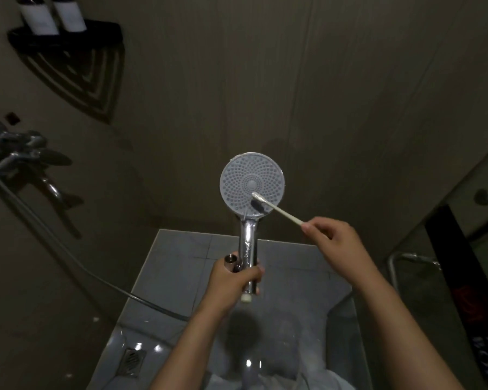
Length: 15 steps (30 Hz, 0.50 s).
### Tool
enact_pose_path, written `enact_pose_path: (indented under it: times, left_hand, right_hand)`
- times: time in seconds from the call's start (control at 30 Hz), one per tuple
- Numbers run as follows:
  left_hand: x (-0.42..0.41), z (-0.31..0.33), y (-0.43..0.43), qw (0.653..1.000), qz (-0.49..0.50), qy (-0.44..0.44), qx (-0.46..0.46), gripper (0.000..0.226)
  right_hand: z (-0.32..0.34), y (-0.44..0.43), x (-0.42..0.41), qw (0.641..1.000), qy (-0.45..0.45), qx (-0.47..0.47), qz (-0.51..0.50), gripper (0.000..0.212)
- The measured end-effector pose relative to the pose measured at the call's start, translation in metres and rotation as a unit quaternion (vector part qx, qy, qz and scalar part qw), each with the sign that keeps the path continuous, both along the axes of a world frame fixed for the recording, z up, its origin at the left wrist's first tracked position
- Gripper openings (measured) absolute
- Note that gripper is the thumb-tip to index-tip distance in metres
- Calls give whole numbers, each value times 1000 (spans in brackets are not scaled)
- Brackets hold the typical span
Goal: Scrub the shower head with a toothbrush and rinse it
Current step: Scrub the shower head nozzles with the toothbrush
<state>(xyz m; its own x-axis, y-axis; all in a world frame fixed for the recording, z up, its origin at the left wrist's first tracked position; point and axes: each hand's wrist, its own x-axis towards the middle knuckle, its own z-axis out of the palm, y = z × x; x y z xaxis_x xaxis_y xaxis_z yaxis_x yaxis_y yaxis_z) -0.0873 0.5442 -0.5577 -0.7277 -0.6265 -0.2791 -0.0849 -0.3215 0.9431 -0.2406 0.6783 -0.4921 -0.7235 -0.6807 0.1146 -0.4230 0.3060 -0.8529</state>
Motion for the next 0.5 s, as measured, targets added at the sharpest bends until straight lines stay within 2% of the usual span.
enact_pose_path:
  times: [0.17,0.4,0.5]
  left_hand:
    - [-1,1,5,999,-17,-1,-35,14]
    - [1,-1,6,999,-17,-11,-41,15]
    - [2,-1,7,1000,-2,-14,-24,20]
  right_hand:
    - [-4,-1,3,999,14,48,19,28]
    - [-2,4,7,993,-27,78,86,30]
    - [2,4,7,996,-33,47,73,30]
